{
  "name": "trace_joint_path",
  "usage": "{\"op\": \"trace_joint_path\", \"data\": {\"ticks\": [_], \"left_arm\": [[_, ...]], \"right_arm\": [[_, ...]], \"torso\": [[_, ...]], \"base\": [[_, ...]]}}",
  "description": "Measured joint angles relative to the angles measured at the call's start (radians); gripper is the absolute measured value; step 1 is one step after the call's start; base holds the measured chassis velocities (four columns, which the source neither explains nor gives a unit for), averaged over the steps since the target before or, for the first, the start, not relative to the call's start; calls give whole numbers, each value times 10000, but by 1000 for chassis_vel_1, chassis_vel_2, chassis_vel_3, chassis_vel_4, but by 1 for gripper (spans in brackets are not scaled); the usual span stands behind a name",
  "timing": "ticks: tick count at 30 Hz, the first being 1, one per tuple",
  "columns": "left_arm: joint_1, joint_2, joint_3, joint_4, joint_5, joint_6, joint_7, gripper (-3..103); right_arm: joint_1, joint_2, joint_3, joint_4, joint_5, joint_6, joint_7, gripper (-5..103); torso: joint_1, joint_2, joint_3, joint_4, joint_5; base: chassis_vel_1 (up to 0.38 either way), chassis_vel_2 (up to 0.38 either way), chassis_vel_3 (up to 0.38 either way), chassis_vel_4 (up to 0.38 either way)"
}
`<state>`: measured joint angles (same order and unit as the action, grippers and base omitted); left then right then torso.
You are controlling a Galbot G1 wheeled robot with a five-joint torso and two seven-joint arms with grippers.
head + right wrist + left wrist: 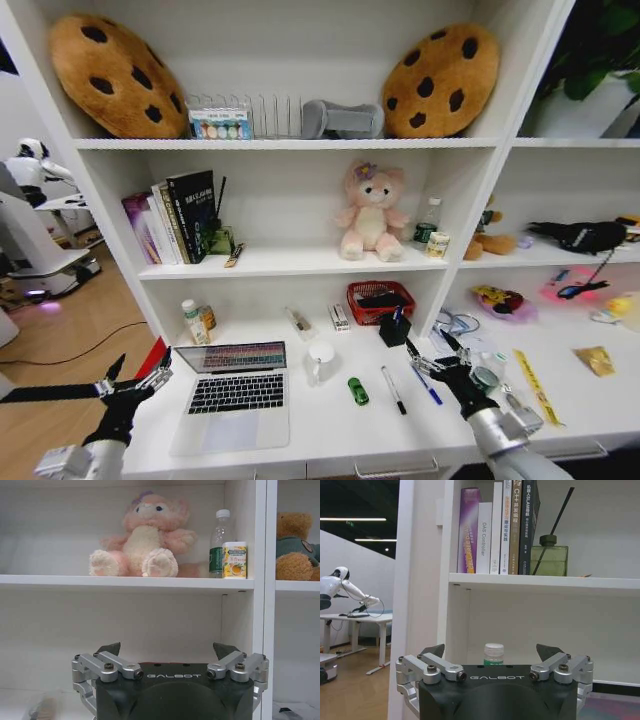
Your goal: Organize the objects on the table.
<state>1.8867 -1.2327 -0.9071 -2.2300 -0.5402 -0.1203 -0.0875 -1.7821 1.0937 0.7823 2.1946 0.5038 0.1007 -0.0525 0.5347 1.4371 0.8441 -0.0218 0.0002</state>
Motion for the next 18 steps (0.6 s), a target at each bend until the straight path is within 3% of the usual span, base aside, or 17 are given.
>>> {"op": "trace_joint_path", "data": {"ticks": [8,10,14,18], "left_arm": [[78,88,-45,-165,73,198,-53,101],[106,126,-65,-196,100,230,-41,96],[219,483,-131,-399,186,440,11,74],[290,921,-197,-610,233,651,35,68]], "right_arm": [[-1,-32,-64,34,-105,-12,-4,100],[-5,-30,-67,38,-118,-14,-4,100],[-102,73,-83,44,-175,8,-5,100],[-170,163,-110,1,-248,69,-5,100]], "torso": [[-8,3,-3,1,-2],[-9,3,-3,2,-4],[-10,3,-3,5,-6],[-8,3,-3,0,0]], "base": [[-30,29,37,-45],[0,0,0,0],[0,0,0,0],[0,0,0,0]]}}
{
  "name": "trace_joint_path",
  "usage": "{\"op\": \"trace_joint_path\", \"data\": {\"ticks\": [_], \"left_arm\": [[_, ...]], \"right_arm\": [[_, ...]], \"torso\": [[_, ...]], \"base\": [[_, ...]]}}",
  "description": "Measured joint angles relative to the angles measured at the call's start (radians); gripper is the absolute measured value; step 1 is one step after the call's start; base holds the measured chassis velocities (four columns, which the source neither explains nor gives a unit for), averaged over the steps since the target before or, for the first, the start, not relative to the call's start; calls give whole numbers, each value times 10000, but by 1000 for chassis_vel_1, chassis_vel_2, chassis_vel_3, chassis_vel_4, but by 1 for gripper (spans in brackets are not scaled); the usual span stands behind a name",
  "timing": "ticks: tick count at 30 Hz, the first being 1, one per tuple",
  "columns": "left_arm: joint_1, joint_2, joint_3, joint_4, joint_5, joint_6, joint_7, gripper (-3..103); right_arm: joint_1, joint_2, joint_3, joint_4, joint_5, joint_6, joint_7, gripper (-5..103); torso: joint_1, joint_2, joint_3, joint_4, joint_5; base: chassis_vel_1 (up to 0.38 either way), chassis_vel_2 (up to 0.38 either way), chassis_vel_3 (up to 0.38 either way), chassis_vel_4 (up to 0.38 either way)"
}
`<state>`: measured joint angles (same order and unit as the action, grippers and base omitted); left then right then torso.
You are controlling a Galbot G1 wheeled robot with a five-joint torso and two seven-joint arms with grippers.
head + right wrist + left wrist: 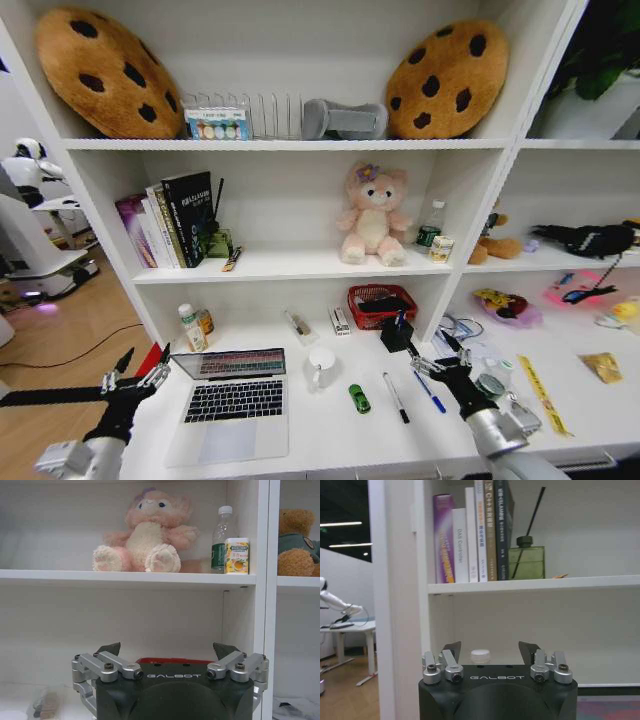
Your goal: Organize the objects on the table.
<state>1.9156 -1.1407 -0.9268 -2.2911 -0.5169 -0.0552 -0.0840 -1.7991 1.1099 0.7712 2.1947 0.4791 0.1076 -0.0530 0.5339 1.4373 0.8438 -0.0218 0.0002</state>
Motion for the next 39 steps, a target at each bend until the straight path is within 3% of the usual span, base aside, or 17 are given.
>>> {"op": "trace_joint_path", "data": {"ticks": [1,2,5,6,10,12,14,16,17,19,20,22,28,30,36,38,39], "left_arm": [[57,478,-57,-171,1,209,9,57],[76,714,-80,-225,-1,274,10,57],[279,1890,-100,-334,-3,435,3,41],[279,1890,-100,-334,-3,435,3,41],[431,2940,-59,-387,86,501,-5,30],[434,3824,-77,-514,107,654,-27,15],[430,4176,-108,-542,36,741,-61,15],[437,5072,-234,-527,-315,902,-134,4],[437,5072,-234,-527,-315,902,-134,4],[461,5920,-298,-346,-594,951,-146,0],[461,5920,-298,-346,-594,951,-146,0],[453,6922,-207,-67,-749,940,-99,0],[389,7932,9,163,-998,959,-33,0],[290,8652,114,418,-1292,995,5,0],[191,9841,133,833,-1930,1001,199,0],[-44,10613,281,1128,-2325,945,377,0],[-44,10613,281,1128,-2325,945,377,0]], "right_arm": [[-58,71,-25,-41,-41,64,0,100],[-78,105,-33,-61,-53,96,0,100],[-167,229,-58,-168,-101,231,-1,100],[-167,229,-58,-168,-101,231,-1,100],[-177,356,-94,-310,-112,321,-1,100],[-183,448,-151,-430,-176,390,-1,100],[-197,481,-180,-478,-212,419,-2,100],[-220,546,-231,-556,-264,464,-2,100],[-220,546,-231,-556,-264,464,-2,100],[-220,602,-260,-571,-275,483,-4,100],[-220,602,-260,-571,-275,483,-4,100],[-252,695,-265,-552,-274,492,-3,100],[-393,852,-254,-539,-350,576,-4,100],[-578,1097,-286,-549,-505,708,-3,100],[-795,1442,-381,-623,-806,973,-16,100],[-799,1504,-375,-634,-813,1021,-16,100],[-799,1504,-375,-634,-813,1021,-16,100]], "torso": [[1,0,1,2,-3],[2,0,0,1,-3],[3,0,1,2,-4],[3,0,1,2,-4],[3,0,1,3,-3],[3,0,1,3,-2],[4,-1,1,3,-3],[3,0,1,0,-3],[3,0,1,0,-3],[4,0,1,2,-3],[4,0,1,2,-3],[4,-1,2,2,-3],[5,-2,2,2,-3],[4,-2,2,2,-3],[4,-2,2,2,-3],[4,-2,2,4,-3],[4,-2,2,4,-3]], "base": [[0,0,0,0],[0,0,0,0],[0,0,0,0],[0,0,0,0],[0,0,0,0],[0,0,0,0],[0,0,0,0],[0,0,0,0],[0,0,0,0],[0,0,0,0],[0,0,0,0],[0,0,0,0],[0,0,0,0],[0,0,0,0],[0,0,0,0],[0,0,0,0],[0,0,0,0]]}}
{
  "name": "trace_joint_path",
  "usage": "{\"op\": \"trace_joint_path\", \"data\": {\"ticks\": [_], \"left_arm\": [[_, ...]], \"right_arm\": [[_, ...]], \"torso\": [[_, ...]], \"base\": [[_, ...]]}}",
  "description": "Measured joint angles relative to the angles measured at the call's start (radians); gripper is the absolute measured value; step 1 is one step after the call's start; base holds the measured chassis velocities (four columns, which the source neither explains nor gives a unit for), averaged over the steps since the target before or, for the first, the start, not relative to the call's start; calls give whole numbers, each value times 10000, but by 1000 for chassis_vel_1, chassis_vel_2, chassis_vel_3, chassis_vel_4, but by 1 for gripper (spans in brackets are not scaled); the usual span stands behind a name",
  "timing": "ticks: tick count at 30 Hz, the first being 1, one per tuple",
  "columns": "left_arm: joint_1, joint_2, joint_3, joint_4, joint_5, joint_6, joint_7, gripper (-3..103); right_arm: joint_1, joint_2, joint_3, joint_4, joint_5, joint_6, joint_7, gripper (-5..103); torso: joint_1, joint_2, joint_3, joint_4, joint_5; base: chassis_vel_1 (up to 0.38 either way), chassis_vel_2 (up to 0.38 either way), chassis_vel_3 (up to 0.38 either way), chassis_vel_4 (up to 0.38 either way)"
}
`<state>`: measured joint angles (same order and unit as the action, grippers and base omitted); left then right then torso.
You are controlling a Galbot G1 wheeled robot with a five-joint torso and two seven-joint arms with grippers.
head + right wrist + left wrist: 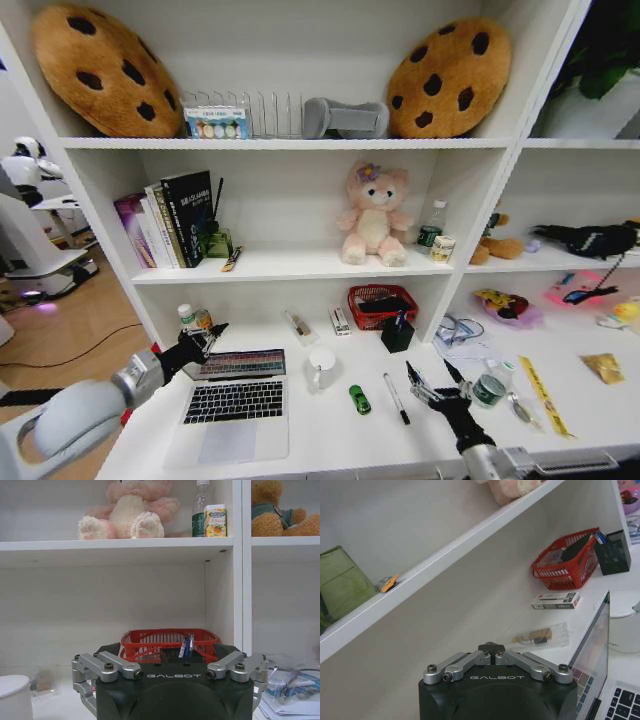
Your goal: Organize the objects on the table.
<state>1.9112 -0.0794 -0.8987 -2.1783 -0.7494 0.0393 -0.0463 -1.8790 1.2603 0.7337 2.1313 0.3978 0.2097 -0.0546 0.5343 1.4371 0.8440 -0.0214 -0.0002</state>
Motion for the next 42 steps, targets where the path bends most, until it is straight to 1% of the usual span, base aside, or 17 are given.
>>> {"op": "trace_joint_path", "data": {"ticks": [2,3,4,6,9,10,11,13,15,18,19,22,27,31,35,38,42], "left_arm": [[-416,808,274,307,-185,-221,241,0],[-870,1285,659,452,-338,-356,397,0],[-870,1285,659,452,-338,-356,397,0],[-1278,1800,929,629,-444,-573,576,0],[-1371,1963,991,706,-453,-668,639,0],[-1483,2225,1085,823,-469,-816,751,0],[-1483,2225,1085,823,-469,-816,751,0],[-1602,2475,1292,963,-356,-1082,960,0],[-1622,2495,1548,983,-40,-1202,1082,0],[-1606,2485,1786,993,130,-1233,1114,0],[-1606,2485,1786,993,130,-1233,1114,0],[-1702,2449,2241,966,156,-1285,1081,0],[-1889,2535,2711,914,279,-1402,1059,0],[-1949,2510,2877,789,347,-1422,1022,0],[-1995,2385,3098,526,450,-1417,934,0],[-1974,2128,3360,168,640,-1351,783,0],[-1874,1857,3583,-165,900,-1273,680,0]], "right_arm": [[-12,5,70,15,39,20,6,100],[-32,-10,136,37,71,40,15,100],[-32,-10,136,37,71,40,15,100],[-60,-23,190,46,100,67,26,100],[-81,-27,204,46,110,81,33,100],[-124,-30,217,43,108,120,39,100],[-124,-30,217,43,108,120,39,100],[-195,-10,198,-22,55,191,44,100],[-163,-12,162,-66,44,202,53,100],[-134,-34,153,-17,61,199,70,100],[-134,-34,153,-17,61,199,70,100],[-188,-21,153,56,56,195,88,100],[-237,10,165,72,-6,195,133,100],[-226,27,169,122,-6,195,167,100],[-209,18,195,154,-6,191,211,100],[-178,2,253,174,1,177,258,100],[-144,-1,293,223,18,163,285,100]], "torso": [[0,0,0,-3,1],[0,-1,1,-4,1],[0,-1,1,-4,1],[1,0,1,-6,3],[1,-1,1,-8,6],[1,0,0,-5,6],[1,0,0,-5,6],[1,0,0,-2,3],[1,0,0,0,1],[1,0,0,0,2],[1,0,0,0,2],[1,0,0,-1,1],[0,1,0,-4,2],[0,2,-1,-4,2],[0,2,-1,-1,3],[-1,2,-1,2,5],[-1,2,-1,-1,3]], "base": [[0,0,0,0],[0,0,0,0],[0,0,0,0],[0,0,0,0],[0,0,0,0],[0,0,0,0],[0,0,0,0],[0,0,0,0],[0,0,0,0],[0,0,0,0],[0,0,0,0],[0,0,0,0],[0,0,0,0],[0,0,0,0],[0,0,0,0],[0,0,0,0],[0,0,0,0]]}}
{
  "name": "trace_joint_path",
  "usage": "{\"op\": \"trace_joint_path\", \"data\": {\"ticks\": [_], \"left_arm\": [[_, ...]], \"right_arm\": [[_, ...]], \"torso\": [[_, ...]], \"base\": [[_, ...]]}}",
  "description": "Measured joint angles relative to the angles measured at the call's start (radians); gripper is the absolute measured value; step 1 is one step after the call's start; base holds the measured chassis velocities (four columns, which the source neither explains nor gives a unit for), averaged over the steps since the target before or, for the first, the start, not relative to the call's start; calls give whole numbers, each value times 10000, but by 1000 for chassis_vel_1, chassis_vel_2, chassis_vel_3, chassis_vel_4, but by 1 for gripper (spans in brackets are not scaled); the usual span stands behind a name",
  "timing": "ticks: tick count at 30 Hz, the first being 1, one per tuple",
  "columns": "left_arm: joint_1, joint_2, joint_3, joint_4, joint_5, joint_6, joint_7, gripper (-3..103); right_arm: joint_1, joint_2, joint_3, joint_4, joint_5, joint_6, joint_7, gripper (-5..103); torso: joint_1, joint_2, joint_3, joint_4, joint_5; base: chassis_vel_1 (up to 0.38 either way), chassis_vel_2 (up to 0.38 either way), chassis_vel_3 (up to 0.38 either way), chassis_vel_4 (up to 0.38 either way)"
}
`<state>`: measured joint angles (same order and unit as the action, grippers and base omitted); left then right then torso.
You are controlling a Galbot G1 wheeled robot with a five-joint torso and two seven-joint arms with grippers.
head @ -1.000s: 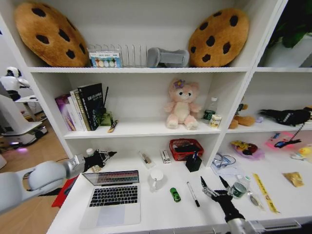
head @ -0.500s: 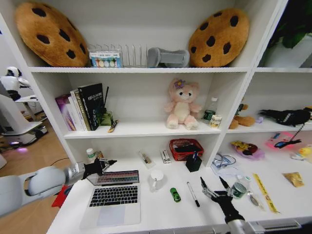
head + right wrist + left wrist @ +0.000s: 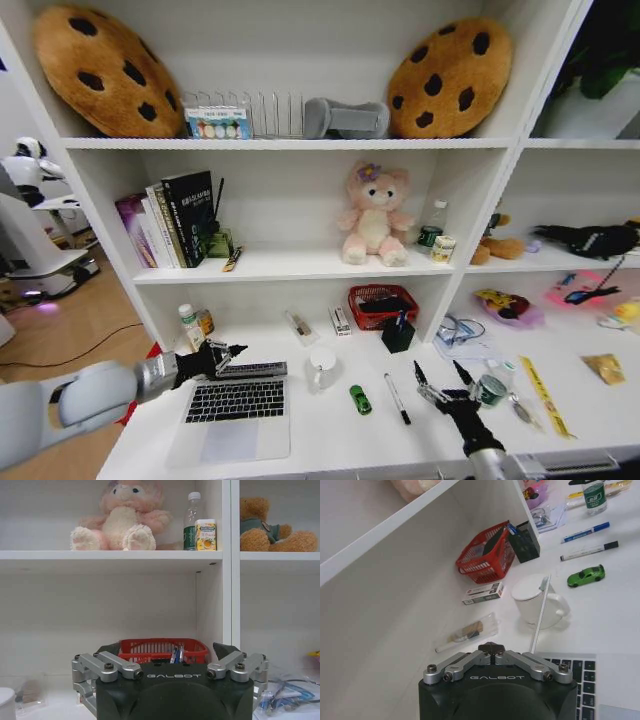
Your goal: Organize the objects on the table.
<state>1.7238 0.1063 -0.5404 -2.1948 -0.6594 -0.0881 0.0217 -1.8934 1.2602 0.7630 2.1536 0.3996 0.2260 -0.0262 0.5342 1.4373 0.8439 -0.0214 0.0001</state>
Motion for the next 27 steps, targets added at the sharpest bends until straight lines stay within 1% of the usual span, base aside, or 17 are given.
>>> {"op": "trace_joint_path", "data": {"ticks": [1,2,5,6,8,10,11,13,14,15,16,18,19,21,24,26,27], "left_arm": [[85,-147,101,-153,110,46,-53,0],[85,-147,101,-153,110,46,-53,0],[676,-846,258,-551,561,257,-303,0],[676,-846,258,-551,561,257,-303,0],[1262,-1230,7,-657,846,331,-413,0],[2331,-1877,-308,-804,1326,420,-532,0],[2331,-1877,-308,-804,1326,420,-532,0],[3618,-2765,-725,-830,2054,366,-564,0],[3618,-2765,-725,-830,2054,366,-564,0],[4178,-3225,-857,-732,2432,269,-560,0],[4178,-3225,-857,-732,2432,269,-560,0],[4812,-4097,-903,-517,3119,63,-499,0],[4812,-4097,-903,-517,3119,63,-499,0],[5005,-4831,-823,-397,3429,-41,-463,0],[4976,-5112,-810,-396,3468,-75,-462,0],[4526,-5731,-827,-611,3027,-27,-574,-3],[4290,-6065,-896,-753,2689,76,-644,1]], "right_arm": [[25,-1,19,15,12,-8,14,100],[25,-1,19,15,12,-8,14,100],[133,-1,82,38,41,-25,74,100],[133,-1,82,38,41,-25,74,100],[157,0,119,82,73,-36,92,100],[197,-18,181,141,144,-72,119,100],[197,-18,181,141,144,-72,119,100],[231,-85,226,168,194,-126,145,100],[231,-85,226,168,194,-126,145,100],[248,-108,223,174,199,-154,154,100],[248,-108,223,174,199,-154,154,100],[228,-106,98,173,108,-184,160,100],[228,-106,98,173,108,-184,160,100],[89,-72,-91,173,-128,-186,159,100],[9,-62,-159,190,-226,-186,154,100],[-168,-60,-242,308,-355,-186,104,100],[-238,-64,-270,354,-389,-186,73,100]], "torso": [[1,0,0,-6,-6],[1,0,0,-6,-6],[1,0,1,-8,-1],[1,0,1,-8,-1],[1,-1,1,-3,-4],[0,-1,0,0,-3],[0,-1,0,0,-3],[0,-1,0,-2,-2],[0,-1,0,-2,-2],[0,0,-1,-2,-2],[0,0,-1,-2,-2],[1,0,0,1,-1],[1,0,0,1,-1],[0,0,0,1,-1],[-1,0,-1,-1,0],[0,0,-1,-6,-1],[0,0,0,-6,-1]], "base": [[0,0,0,0],[0,0,0,0],[0,0,0,0],[0,0,0,0],[0,0,0,0],[0,0,0,0],[0,0,0,0],[0,0,0,0],[0,0,0,0],[0,0,0,0],[0,0,0,0],[0,0,0,0],[0,0,0,0],[0,0,0,0],[0,0,0,0],[0,0,0,0],[0,0,0,0]]}}
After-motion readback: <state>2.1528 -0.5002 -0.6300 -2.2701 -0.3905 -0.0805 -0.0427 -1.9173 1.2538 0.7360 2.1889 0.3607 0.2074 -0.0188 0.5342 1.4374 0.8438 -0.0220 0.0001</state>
